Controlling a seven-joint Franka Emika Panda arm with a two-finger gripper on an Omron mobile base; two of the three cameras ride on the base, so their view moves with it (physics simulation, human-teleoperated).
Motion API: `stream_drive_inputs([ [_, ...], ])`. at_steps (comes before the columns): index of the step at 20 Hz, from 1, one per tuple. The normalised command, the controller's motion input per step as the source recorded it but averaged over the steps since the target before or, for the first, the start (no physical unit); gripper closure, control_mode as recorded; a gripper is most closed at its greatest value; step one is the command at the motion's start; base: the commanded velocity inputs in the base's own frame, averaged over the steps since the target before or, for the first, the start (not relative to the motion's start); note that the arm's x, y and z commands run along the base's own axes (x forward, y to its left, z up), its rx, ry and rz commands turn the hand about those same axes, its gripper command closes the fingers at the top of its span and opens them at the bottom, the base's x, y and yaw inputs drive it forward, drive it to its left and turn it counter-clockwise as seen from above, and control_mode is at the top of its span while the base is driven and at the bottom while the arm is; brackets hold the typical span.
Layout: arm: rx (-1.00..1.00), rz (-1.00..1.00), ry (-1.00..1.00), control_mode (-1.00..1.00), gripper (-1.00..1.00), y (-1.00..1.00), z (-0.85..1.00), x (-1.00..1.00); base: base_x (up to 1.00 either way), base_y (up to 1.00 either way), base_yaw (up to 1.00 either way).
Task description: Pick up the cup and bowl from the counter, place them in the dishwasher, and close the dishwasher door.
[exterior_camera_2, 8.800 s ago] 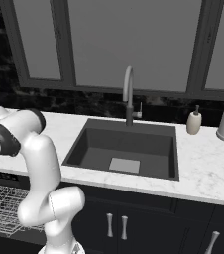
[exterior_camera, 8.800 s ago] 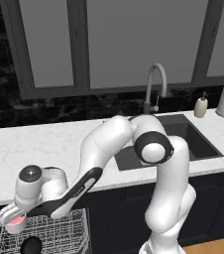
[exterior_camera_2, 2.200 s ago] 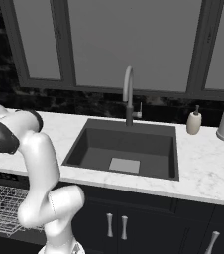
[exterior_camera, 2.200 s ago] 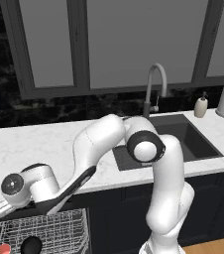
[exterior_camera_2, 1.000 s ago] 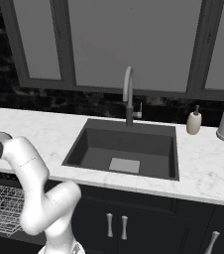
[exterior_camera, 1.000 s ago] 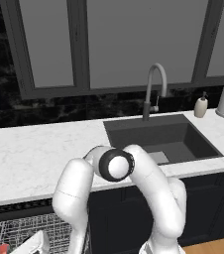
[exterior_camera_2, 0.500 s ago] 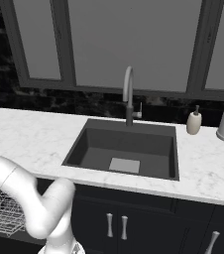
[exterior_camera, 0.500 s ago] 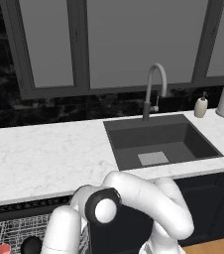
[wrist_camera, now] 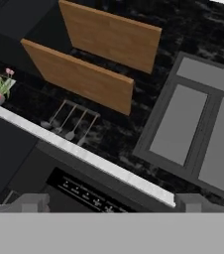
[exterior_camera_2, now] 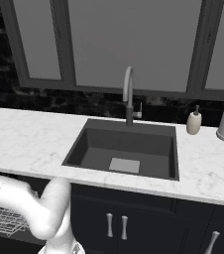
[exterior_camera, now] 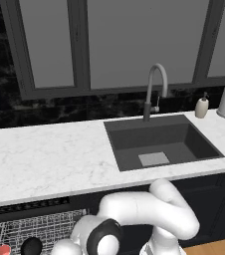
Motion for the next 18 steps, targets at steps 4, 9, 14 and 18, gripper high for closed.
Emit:
stream_drive_inputs([
  [4,0.01,-0.08,-0.07,-1.0,-1.0,0.0,-0.7,-0.12,0.0,0.0,0.0],
  [9,0.0,-0.09,-0.01,-1.0,-1.0,0.0,-0.73,0.0,0.0,0.0,0.0],
  [14,0.0,-0.07,0.0,-1.0,-1.0,0.09,-0.66,0.0,0.0,0.0,0.0],
  [18,-0.02,0.0,0.0,-1.0,-1.0,0.28,-0.51,0.0,0.0,0.0,0.0],
])
